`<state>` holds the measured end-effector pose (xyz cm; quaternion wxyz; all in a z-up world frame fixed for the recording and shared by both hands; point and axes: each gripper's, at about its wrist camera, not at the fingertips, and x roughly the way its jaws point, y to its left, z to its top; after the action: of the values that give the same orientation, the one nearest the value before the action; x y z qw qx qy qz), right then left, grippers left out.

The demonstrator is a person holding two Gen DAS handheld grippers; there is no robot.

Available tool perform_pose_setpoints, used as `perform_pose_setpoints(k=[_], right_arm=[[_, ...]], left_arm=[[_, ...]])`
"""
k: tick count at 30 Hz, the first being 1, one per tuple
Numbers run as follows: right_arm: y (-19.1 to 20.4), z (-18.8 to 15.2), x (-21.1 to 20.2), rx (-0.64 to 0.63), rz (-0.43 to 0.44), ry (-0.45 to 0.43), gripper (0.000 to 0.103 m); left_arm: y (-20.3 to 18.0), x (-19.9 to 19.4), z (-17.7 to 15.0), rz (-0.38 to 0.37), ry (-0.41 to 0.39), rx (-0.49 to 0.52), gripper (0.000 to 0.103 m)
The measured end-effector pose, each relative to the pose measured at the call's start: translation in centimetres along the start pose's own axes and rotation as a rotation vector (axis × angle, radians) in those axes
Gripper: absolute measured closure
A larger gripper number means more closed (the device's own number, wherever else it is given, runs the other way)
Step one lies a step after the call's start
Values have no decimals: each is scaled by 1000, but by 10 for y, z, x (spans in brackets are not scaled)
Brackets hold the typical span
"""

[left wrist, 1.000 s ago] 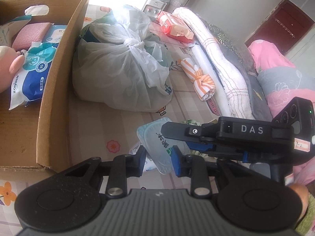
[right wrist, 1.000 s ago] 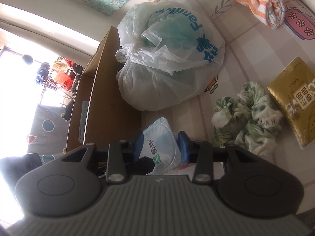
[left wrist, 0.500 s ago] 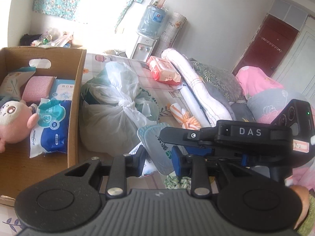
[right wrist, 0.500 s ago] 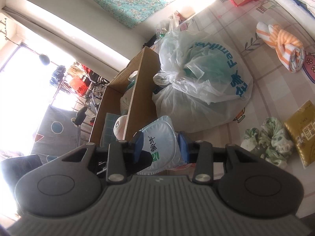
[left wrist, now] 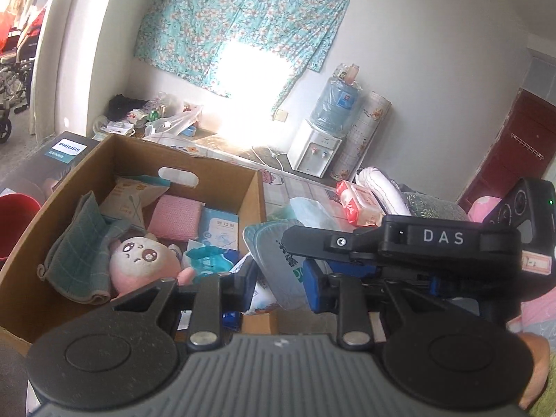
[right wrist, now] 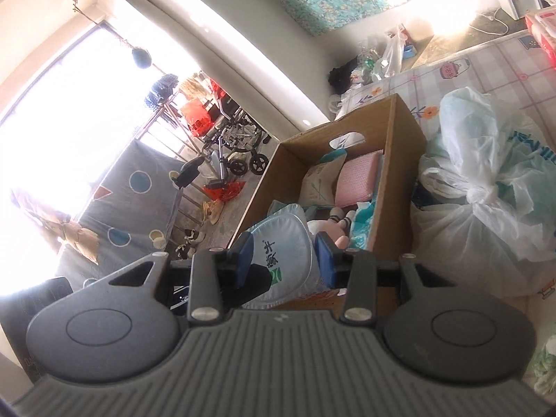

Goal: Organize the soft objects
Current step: 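Lower the tray into the box and open the left tool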

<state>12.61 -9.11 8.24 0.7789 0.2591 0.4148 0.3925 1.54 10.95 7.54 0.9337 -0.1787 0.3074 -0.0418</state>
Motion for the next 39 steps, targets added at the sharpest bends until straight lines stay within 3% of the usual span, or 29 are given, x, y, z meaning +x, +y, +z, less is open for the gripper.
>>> perform_pose_setpoints(k=[5,12,16,18,31,39], right_arm=[[15,-1,50,-43,-35,137,63],[22,-22,87,-161,-178,353,60],[23,-29,98,-206,-226,429,59],[25,-30,98,-239,-247,435,54],[27,-24,93,-245,-216,391,54],[21,-18,67,-167,-128,277,45]], left_arm=[[41,12,-8,6,100,-105,74],[84,41,-38,-80,299,-266,75],[92,52,-47,-84,351,-284,78],[90,50,-45,-100,344,-275,77],[88,46,-39,-54,293,-233,74],[81,34,-25,16,223,-147,37]])
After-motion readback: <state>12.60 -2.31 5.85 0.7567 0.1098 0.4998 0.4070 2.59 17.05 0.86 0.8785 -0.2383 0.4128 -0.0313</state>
